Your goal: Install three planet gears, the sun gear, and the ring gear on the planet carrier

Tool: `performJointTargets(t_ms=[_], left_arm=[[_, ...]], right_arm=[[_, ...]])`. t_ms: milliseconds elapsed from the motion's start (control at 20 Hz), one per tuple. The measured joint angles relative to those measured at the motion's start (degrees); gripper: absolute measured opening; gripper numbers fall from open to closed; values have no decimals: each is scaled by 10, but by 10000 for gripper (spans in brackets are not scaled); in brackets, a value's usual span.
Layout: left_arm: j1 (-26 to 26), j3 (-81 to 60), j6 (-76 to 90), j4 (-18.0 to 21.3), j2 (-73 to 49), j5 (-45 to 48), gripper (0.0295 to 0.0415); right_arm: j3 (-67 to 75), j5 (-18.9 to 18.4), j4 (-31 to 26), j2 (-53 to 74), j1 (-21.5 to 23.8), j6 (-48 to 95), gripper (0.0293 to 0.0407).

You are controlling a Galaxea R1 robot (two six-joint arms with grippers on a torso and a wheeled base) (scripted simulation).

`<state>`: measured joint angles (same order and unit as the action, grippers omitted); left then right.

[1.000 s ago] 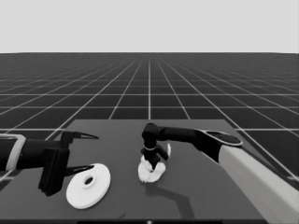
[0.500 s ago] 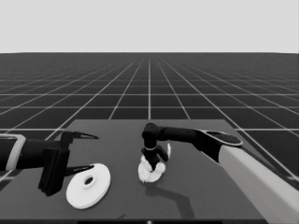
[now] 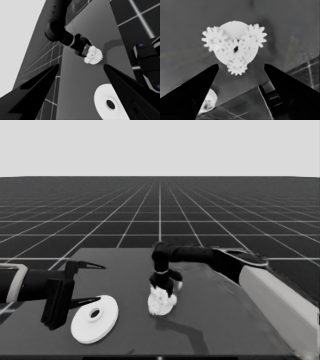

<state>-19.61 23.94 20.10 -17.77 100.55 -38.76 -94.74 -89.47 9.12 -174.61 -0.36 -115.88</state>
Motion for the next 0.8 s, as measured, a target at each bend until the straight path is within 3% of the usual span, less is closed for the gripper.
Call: performJointTargets(t_ms=[50, 150, 450, 500, 550, 600, 700, 800], left_arm=[[0, 0, 0, 0, 0, 0, 385], [0, 0, 0, 0, 0, 0, 385], [0, 0, 0, 0, 0, 0, 385], [0, 0, 0, 0, 0, 0, 385], [0, 0, 0, 0, 0, 0, 385], [0, 0, 0, 0, 0, 0, 385], [0, 0, 0, 0, 0, 0, 385], [0, 0, 0, 0, 0, 0, 385]], right_arm=[[15, -11, -47, 2, 61, 135, 391], [8, -12, -94, -1, 117, 278, 386], [-4, -11, -118, -4, 141, 357, 385], [256, 83, 55, 150, 54, 600, 406], [448, 139, 159, 390, -60, 756, 395], [561, 171, 220, 541, -122, 847, 388], [669, 202, 278, 673, -175, 933, 385], [707, 213, 298, 717, -192, 962, 385]])
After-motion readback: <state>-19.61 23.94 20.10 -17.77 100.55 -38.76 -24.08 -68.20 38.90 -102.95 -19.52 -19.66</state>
